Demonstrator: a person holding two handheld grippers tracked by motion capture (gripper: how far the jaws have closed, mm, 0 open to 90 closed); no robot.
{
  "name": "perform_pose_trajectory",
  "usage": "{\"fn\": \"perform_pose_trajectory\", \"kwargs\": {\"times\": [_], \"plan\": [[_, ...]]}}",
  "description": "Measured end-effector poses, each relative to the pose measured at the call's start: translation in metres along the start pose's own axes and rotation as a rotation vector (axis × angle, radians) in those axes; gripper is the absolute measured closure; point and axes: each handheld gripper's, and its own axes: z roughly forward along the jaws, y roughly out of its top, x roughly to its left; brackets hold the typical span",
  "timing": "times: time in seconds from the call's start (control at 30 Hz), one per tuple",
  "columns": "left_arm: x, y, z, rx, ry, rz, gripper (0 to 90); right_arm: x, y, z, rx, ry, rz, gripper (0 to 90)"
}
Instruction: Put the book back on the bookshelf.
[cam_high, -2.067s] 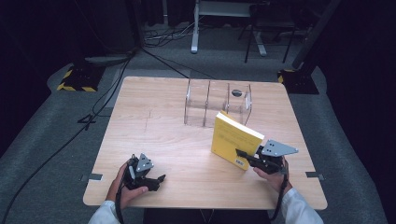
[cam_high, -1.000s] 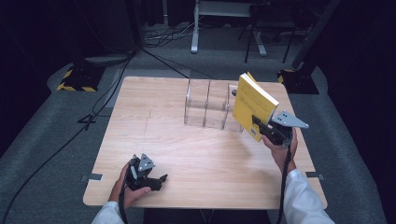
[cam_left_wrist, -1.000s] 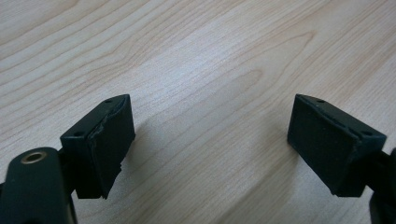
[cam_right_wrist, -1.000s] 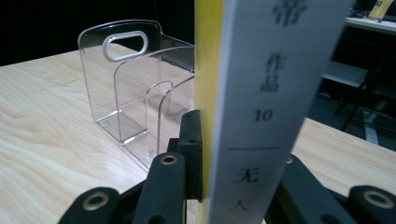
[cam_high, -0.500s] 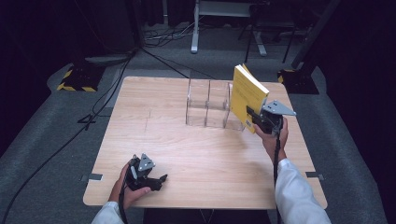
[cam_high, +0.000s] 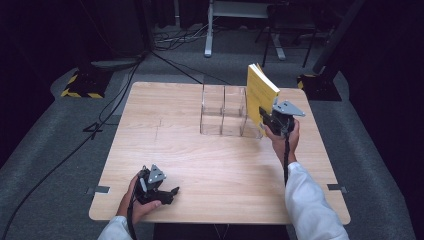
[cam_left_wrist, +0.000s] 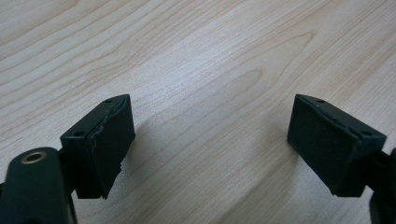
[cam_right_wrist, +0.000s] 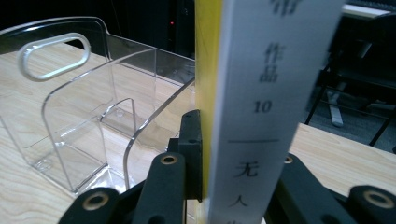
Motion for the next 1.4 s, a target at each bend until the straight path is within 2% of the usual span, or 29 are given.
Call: {"fn": "perform_pose_trajectory", "kwargs": {"times": [0.33,0.63,0.8,0.97,1.1,1.13,1.23,1.4], "plan": [[0.0,0.0,0.0,0.0,0.0,0.0,15.5,-0.001,-0.007,0.021,0.004,-0.022,0.013,76.2],[0.0,0.0,0.0,-0.001,0.007,0.011,15.9,0.001,-0.012,0.028,0.005,-0.037,0.023,76.2],[-0.001,0.0,-0.001,0.002,-0.003,0.015,16.0,0.001,-0.02,0.031,0.018,-0.037,0.033,76.1],[-0.001,-0.001,-0.001,0.0,-0.012,0.023,16.0,-0.001,-0.026,0.032,0.006,-0.033,0.054,76.0],[-0.001,-0.001,-0.001,0.001,-0.012,0.023,16.0,0.001,-0.028,0.031,0.007,-0.035,0.039,75.9],[-0.001,-0.001,-0.002,0.002,-0.004,0.036,16.0,0.0,-0.03,0.03,0.013,-0.028,0.047,75.7],[-0.001,-0.001,-0.002,0.003,-0.002,0.034,16.0,-0.002,-0.033,0.029,0.02,-0.022,0.059,75.4],[-0.001,-0.001,-0.002,0.006,-0.008,0.033,16.0,-0.003,-0.034,0.024,0.033,-0.019,0.05,74.2]]}}
